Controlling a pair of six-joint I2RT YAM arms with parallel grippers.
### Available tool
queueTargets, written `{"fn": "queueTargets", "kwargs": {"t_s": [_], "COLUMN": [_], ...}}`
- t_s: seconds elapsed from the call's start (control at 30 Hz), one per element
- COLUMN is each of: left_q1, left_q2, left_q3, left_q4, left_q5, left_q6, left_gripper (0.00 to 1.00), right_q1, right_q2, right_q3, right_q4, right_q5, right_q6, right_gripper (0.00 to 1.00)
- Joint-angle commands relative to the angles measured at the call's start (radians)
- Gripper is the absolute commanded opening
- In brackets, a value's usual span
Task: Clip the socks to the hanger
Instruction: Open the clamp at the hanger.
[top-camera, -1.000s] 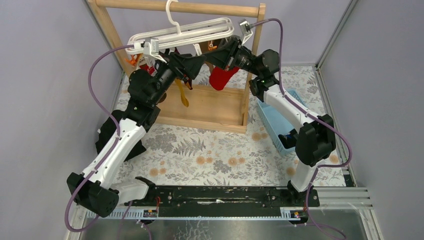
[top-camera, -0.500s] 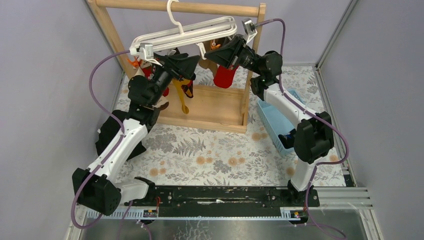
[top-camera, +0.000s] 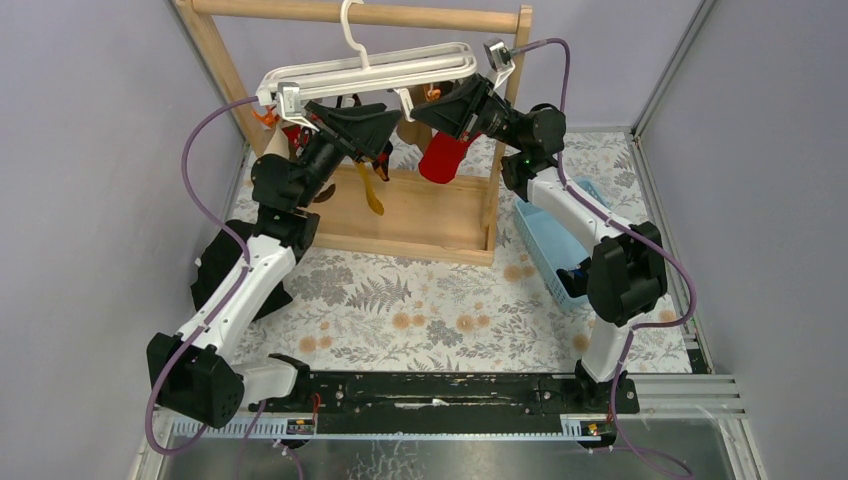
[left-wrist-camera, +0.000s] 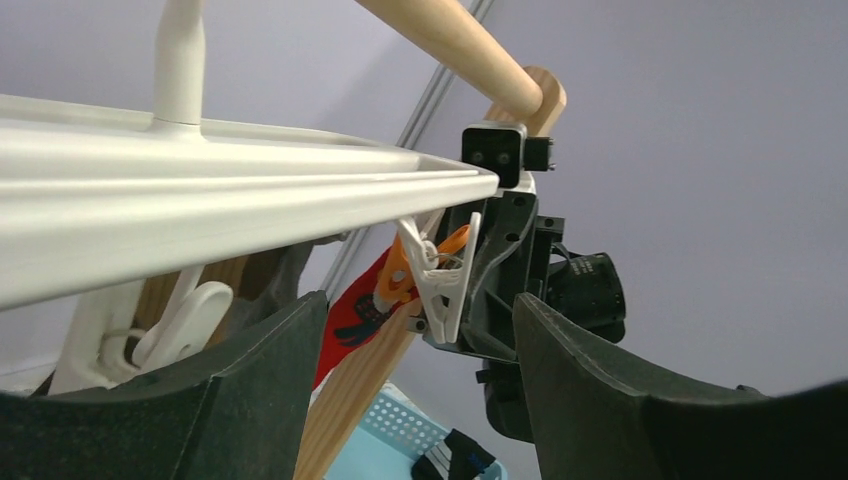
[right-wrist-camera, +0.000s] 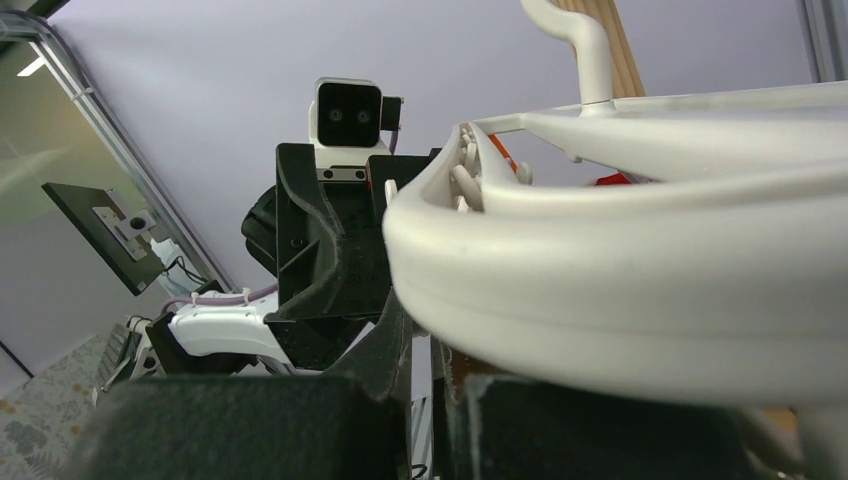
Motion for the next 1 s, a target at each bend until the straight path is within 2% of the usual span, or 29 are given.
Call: {"fn": "queueTargets", "kwargs": {"t_s": [0.0,0.2,0.97], "left_q1": [0.008,0.007,-0.016], "left_q2": [0.004,0.031,0.163], "left_q3": [0.031,0.049,0.12], "left_q4": [0.098,0.136,0.185], "left_q5": [0.045,0.068,0.057], "left_q6": [-0.054,-0.096,-0.093], "left_gripper": [0.74,0.73,0.72], "right_q1": [-0.015,-0.014,-0.013], "right_q2": [0.0,-0.019,-0.027], "right_q3": [0.0,-0.005,-0.009], "right_q4": [0.03,-0.032,-0.035], "right_q5": [-0.014,-0.011,-0.036], "right_q6": [0.027,-0.017,-0.01], "right_gripper": [0.0,0.0,0.0]}}
